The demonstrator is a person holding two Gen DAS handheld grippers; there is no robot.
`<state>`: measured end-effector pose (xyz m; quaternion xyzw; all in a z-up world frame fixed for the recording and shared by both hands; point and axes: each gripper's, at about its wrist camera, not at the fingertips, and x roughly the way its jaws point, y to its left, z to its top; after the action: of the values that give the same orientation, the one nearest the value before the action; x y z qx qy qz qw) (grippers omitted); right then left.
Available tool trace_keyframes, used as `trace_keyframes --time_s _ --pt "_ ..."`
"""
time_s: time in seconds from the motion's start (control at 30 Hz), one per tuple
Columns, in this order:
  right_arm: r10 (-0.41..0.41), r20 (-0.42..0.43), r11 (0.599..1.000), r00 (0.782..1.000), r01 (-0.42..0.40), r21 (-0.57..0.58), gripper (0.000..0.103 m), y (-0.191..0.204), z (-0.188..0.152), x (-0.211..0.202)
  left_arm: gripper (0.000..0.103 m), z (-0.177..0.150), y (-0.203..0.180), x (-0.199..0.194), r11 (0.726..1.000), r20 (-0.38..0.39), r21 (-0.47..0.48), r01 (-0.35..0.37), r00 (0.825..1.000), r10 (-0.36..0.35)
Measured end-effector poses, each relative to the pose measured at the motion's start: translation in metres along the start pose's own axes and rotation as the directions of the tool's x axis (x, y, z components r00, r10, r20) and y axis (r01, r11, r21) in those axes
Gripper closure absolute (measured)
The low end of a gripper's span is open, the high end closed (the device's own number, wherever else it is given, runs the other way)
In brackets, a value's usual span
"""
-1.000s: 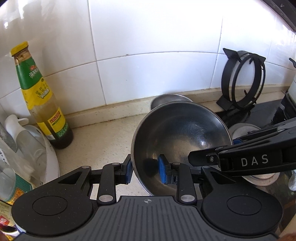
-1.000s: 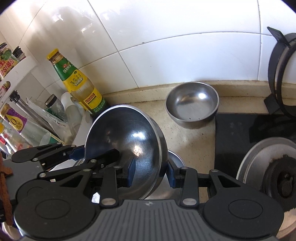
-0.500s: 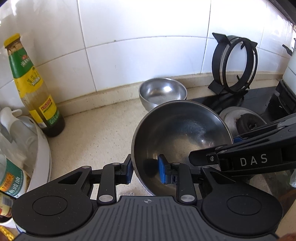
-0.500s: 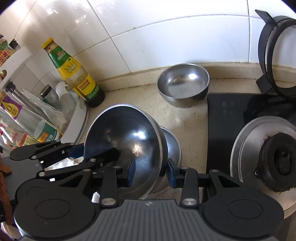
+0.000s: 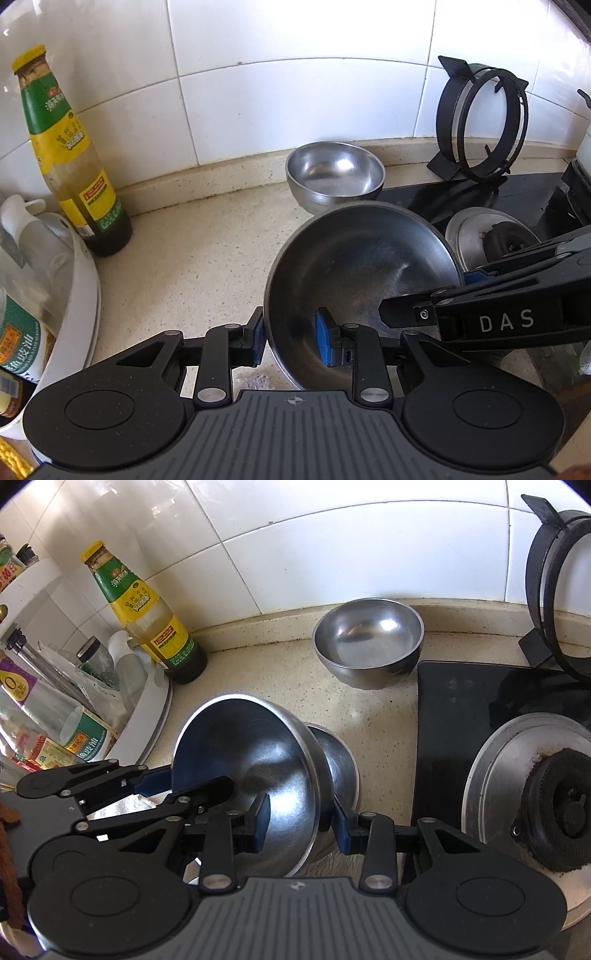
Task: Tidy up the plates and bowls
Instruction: 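Lower the held steel bowl into the other steel bowl, open left gripper, then move the left gripper toward the steel bowl standing by the wall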
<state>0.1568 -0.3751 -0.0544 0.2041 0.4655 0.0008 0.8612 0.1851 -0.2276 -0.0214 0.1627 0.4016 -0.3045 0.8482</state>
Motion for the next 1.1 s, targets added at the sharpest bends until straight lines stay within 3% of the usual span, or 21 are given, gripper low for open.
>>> trace_keyframes --time_s 0.23,0.77,1.1 --pt "-0.021 0.009 1.0 1.0 0.022 -0.021 0.058 -0.004 0.008 0.005 0.063 0.001 0.002 0.0 1.0 0.01 -0.006 -0.011 1.0 0.011" --pt "-0.043 0.032 0.999 0.999 0.043 -0.016 0.058 -0.022 0.014 -0.008 0.057 0.005 0.004 -0.006 0.999 0.034 0.007 -0.033 0.999 0.032" --pt "-0.038 0.037 0.999 0.999 0.038 -0.018 0.058 -0.021 0.016 -0.01 0.038 0.01 0.003 -0.007 0.998 0.05 0.027 -0.059 0.997 0.058"
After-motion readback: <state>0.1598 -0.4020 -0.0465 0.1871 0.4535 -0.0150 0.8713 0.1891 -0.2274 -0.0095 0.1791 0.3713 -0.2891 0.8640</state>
